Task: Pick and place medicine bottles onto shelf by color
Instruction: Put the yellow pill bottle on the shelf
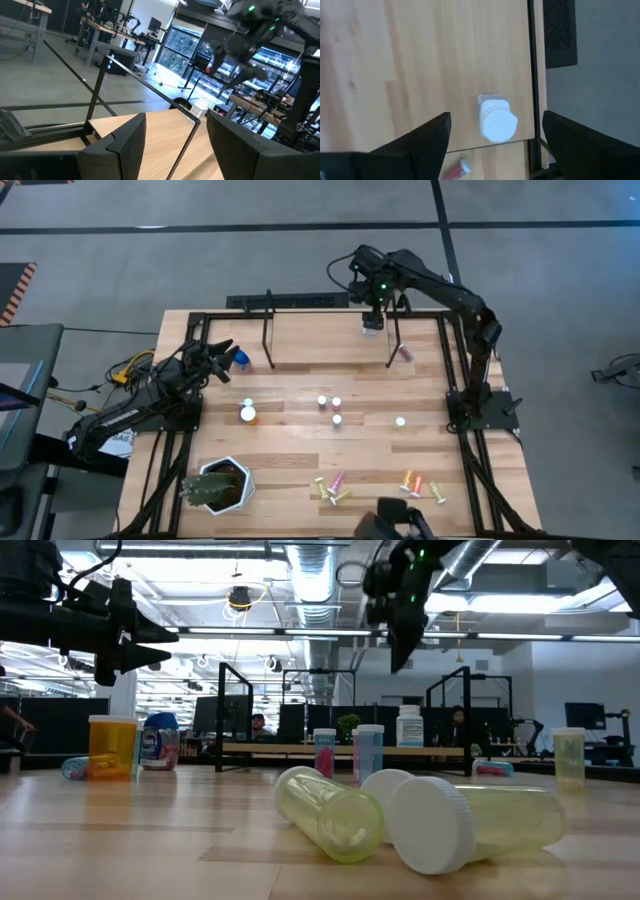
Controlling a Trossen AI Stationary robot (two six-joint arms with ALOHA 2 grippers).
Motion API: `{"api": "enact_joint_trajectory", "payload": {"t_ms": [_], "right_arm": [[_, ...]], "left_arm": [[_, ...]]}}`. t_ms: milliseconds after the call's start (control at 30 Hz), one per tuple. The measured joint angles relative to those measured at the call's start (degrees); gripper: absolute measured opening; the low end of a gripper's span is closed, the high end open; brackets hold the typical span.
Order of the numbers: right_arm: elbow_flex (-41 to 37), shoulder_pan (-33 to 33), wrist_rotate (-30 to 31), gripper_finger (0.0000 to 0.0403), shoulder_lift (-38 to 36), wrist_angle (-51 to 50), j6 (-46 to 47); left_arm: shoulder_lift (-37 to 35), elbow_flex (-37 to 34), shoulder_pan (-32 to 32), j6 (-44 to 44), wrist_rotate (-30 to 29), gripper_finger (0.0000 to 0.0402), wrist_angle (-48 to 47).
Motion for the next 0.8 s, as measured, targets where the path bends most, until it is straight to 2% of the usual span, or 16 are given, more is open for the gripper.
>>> {"api": "enact_joint_trajectory", "payload": {"t_ms": [100, 200, 333, 567, 800], "right_arm": [[0.2, 1.2, -0.9, 0.0337, -4.2, -1.4, 2.8], [-0.2, 1.3, -4.2, 0.0337, -9.2, -3.3, 9.1], [-4.5, 1.2, -4.9, 0.0336, -16.9, -3.7, 17.0], [-19.6, 1.2, -3.0, 0.0336, -29.0, -3.3, 33.2], [-35.1, 1.1, -2.9, 0.0336, -37.8, -1.2, 43.5]], "left_arm": [[0.0, 0.0, 0.0, 0.0, 0.0, 0.0198, 0.0], [0.0, 0.0, 0.0, 0.0, 0.0, 0.0198, 0.0], [0.0, 0.0, 0.0, 0.0, 0.0, 0.0198, 0.0], [0.0, 0.0, 0.0, 0.0, 0.0, 0.0198, 0.0], [0.0, 0.0, 0.0, 0.0, 0.0, 0.0198, 0.0]]}}
